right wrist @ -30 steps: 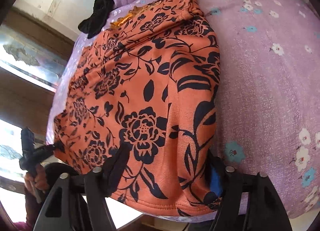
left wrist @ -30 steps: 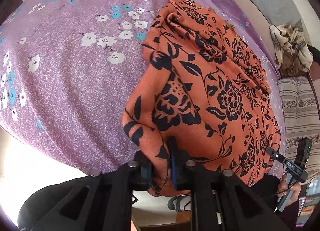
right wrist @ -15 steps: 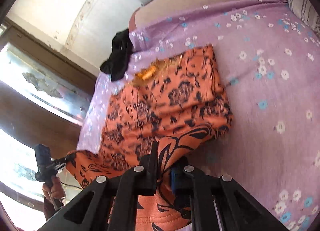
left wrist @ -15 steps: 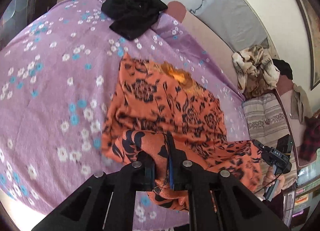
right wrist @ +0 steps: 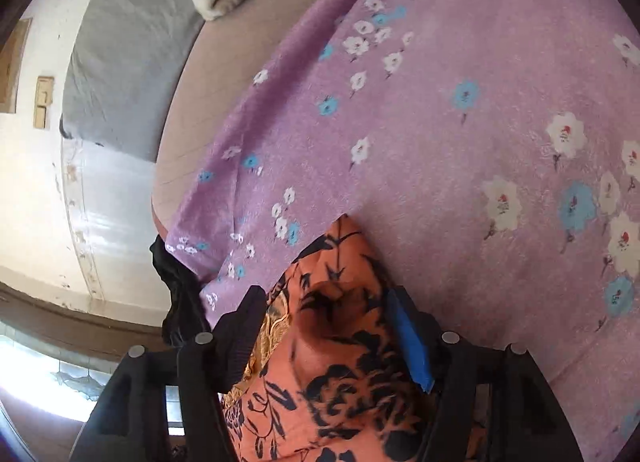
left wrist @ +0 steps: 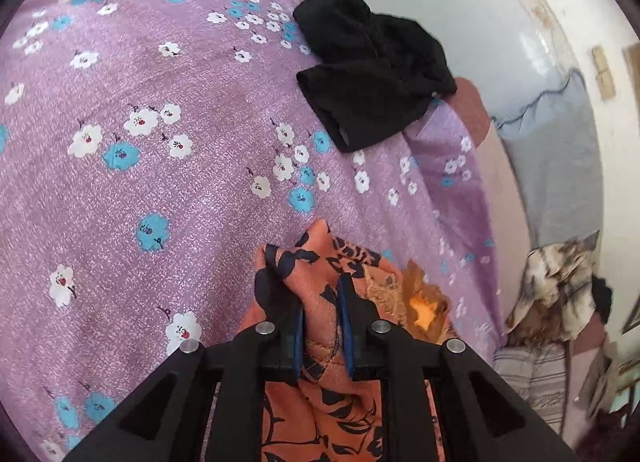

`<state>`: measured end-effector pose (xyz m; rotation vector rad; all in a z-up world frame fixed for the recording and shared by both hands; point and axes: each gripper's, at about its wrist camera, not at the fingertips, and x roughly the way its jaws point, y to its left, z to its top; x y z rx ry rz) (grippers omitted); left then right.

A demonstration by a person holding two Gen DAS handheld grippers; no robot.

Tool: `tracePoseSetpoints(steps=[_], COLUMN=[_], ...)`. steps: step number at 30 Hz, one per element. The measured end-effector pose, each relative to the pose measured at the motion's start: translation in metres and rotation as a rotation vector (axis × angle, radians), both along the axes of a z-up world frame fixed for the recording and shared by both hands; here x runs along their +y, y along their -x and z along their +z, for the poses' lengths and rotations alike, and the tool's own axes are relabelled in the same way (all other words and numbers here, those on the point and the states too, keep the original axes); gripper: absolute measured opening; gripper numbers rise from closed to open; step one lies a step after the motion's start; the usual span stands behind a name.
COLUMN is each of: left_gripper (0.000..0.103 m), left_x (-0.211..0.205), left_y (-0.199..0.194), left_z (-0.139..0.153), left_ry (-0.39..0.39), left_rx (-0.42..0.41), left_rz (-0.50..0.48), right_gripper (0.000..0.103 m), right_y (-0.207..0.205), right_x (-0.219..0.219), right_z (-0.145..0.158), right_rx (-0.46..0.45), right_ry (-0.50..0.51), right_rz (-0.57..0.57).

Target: Fold small clothes

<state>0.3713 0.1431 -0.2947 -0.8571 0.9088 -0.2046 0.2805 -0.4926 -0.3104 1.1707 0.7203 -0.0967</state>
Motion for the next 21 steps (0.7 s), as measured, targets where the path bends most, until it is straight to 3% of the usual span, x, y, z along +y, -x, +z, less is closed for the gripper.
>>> tracePoseSetpoints(steps=[2, 3, 4, 7, 11, 13, 15, 18, 21], left_gripper=[0.041, 0.062, 0.074, 0.075, 0.077, 0.077, 0.077, 0.077, 0.077], left_x=[0.011, 0.017, 0.022, 0.031, -0.014, -0.045, -0.072, -0.091, -0.091], left_y=[0.015, 0.022, 0.032, 0.057, 0.082, 0.098, 0.109, 0.111, 0.102], left_z=[0.004, 0.010, 0.017, 0.040, 0.052, 0.043, 0.031, 0.007, -0.012], left_ry=[0.030, 0.017, 0.008, -0.002, -0.211, -0.309, -0.356, -0.354, -0.378], left_rx=[-0.065, -0.094, -0.129, -0.167, -0.089, -0.060, -0.038, 0.028, 0.094], left_rz=[0.081, 0.132, 0.182, 0.260, 0.115, 0.011, -0.072, -0.157, -0.162], right_gripper=[0.068, 0.068, 0.067, 0.067, 0.067, 0.066, 0.065, 0.065, 0.066], right_y=[0.015, 0.024, 0.031, 0.044, 0.046, 0.042, 0.038, 0.026, -0.001], right_x=[-0.008, -0.009, -0.008, 0.020, 0.100, 0.142, 0.179, 0.225, 0.249], right_z=[0.009, 0.017, 0.026, 0.058, 0.078, 0.070, 0.058, 0.041, 0.019], right_rx=[-0.037, -0.056, -0.072, -0.097, -0.066, -0.021, 0.026, 0.079, 0.184], right_ry=[0.045, 0.079, 0.115, 0.238, 0.413, 0.452, 0.481, 0.551, 0.641], right_rz=[-0.015, -0.018, -0.009, 0.118, 0.393, 0.513, 0.612, 0.738, 0.797])
